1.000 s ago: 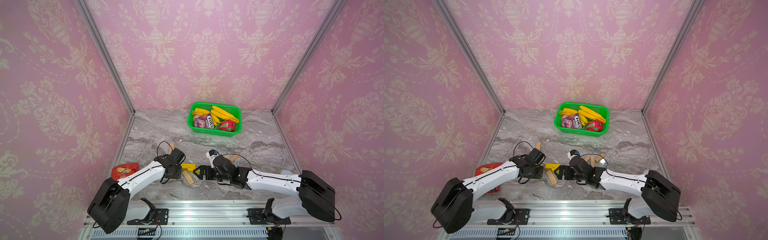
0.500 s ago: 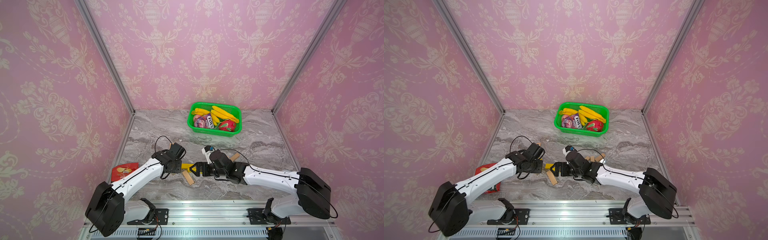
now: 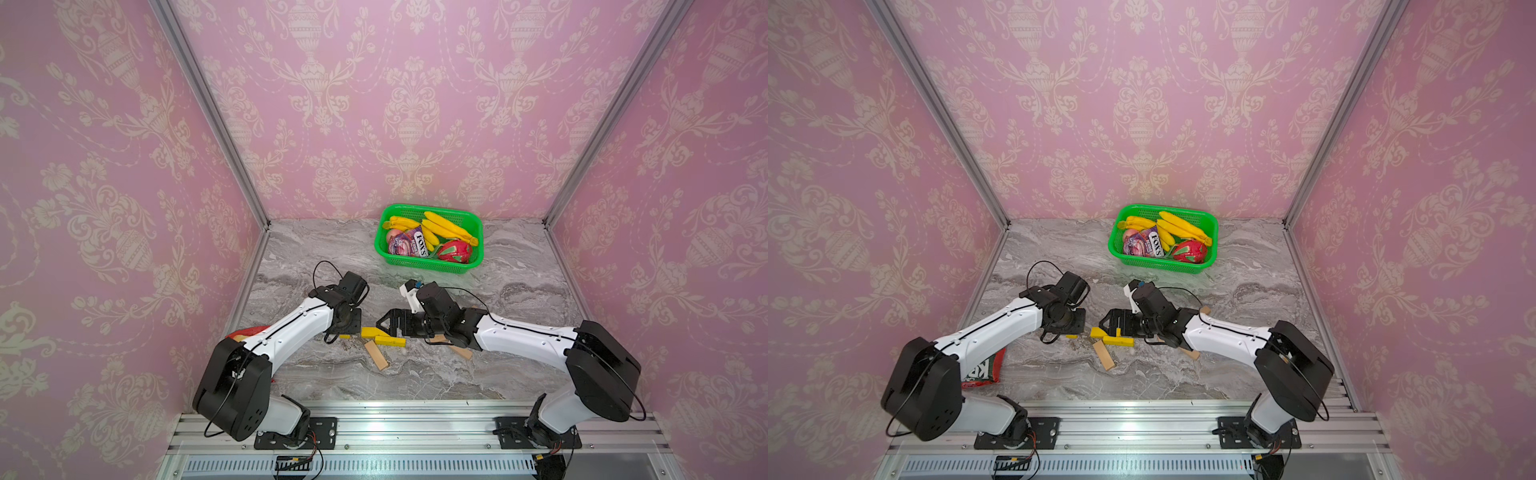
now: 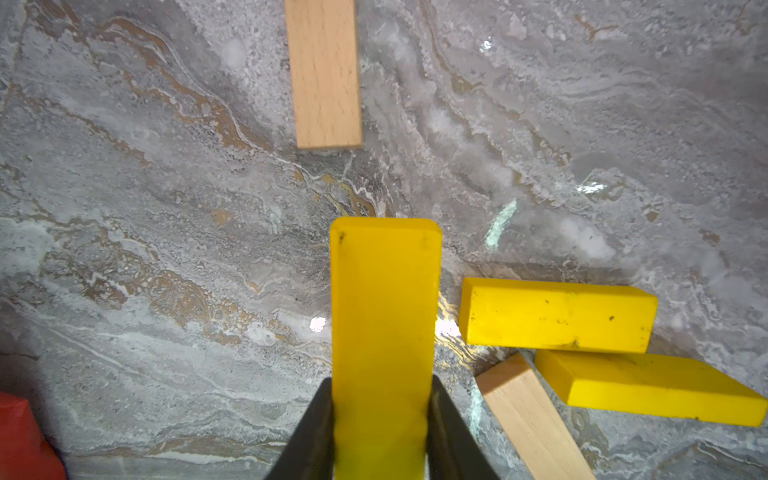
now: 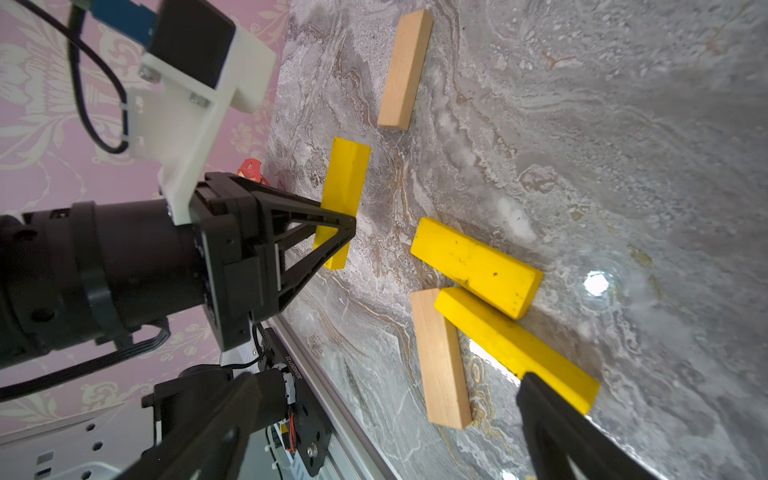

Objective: Assemble the letter k with building blocks
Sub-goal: Assemble the building block at the center of the board.

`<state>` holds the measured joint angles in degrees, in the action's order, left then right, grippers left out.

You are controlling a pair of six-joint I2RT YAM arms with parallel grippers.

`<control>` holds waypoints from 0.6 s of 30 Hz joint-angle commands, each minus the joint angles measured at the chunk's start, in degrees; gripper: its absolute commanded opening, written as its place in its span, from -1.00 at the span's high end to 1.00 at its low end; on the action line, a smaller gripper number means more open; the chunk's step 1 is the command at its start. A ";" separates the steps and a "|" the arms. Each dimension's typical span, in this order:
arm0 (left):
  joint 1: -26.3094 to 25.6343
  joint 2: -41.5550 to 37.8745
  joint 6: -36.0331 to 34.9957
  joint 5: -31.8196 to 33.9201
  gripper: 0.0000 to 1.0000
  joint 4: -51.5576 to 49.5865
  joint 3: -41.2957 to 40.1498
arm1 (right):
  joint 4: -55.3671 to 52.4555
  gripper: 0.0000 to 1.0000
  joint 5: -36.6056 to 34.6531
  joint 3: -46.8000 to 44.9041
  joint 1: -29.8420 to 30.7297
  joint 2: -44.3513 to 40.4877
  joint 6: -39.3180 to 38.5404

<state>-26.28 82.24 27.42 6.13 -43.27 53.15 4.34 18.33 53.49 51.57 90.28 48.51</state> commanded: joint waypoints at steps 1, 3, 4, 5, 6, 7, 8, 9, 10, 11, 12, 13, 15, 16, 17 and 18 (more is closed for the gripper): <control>1.17 1.57 -1.02 -1.42 0.58 0.27 1.48 | 1.06 -1.00 2.66 2.79 -1.52 1.79 0.50; 1.66 2.00 -0.37 -1.54 0.58 1.25 0.71 | -0.33 -1.00 3.15 4.38 -2.44 2.90 1.43; 1.84 2.12 -0.07 -1.74 0.58 2.06 0.28 | -0.71 -1.00 3.15 5.12 -2.76 3.34 1.91; 2.09 2.28 0.24 -1.83 0.58 2.58 -0.16 | -0.77 -1.00 3.16 5.58 -3.08 3.79 2.40; 2.24 2.52 0.37 -1.78 0.58 2.89 -0.38 | -0.54 -1.00 3.27 5.90 -3.22 4.10 2.70; 2.37 2.71 0.54 -1.76 0.58 3.23 -0.56 | -0.17 -1.00 3.42 6.25 -3.33 4.36 3.01; 2.46 2.92 0.69 -1.66 0.59 3.49 -0.82 | 0.05 -1.00 3.39 6.49 -3.47 4.48 3.17; 2.51 3.16 0.79 -1.63 0.59 3.73 -0.98 | 0.06 -1.00 3.40 6.78 -3.57 4.55 3.25; 2.55 3.31 0.92 -1.48 0.58 4.10 -1.32 | 0.01 -1.00 3.40 6.95 -3.65 4.72 3.28; 2.68 3.52 1.05 -1.62 0.58 4.49 -1.54 | 0.01 -1.00 3.45 7.14 -3.79 4.89 3.25; 2.79 3.78 1.14 -1.60 0.59 4.78 -1.72 | 0.05 -1.00 3.54 7.31 -3.80 4.95 3.26; 2.95 4.06 1.22 -1.56 0.59 4.94 -1.82 | 0.02 -1.00 3.80 7.45 -4.04 5.13 3.31; 3.07 4.67 1.15 -1.35 0.60 5.28 -1.91 | 0.23 -1.00 4.19 7.58 -4.28 5.58 3.43; 3.12 4.82 1.06 -1.20 0.60 5.29 -1.90 | 0.39 -1.00 4.39 7.61 -4.35 5.69 3.43; 3.21 4.86 0.98 -1.01 0.60 5.36 -1.90 | 0.49 -1.00 4.52 7.60 -4.33 5.82 3.48; 3.32 4.92 0.89 -0.80 0.60 5.29 -1.90 | 0.61 -1.00 4.55 7.59 -4.31 5.86 3.47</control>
<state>-23.64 86.70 27.90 5.04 -38.37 52.01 4.29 21.80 59.81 47.57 95.02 51.44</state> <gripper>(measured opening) 0.346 0.998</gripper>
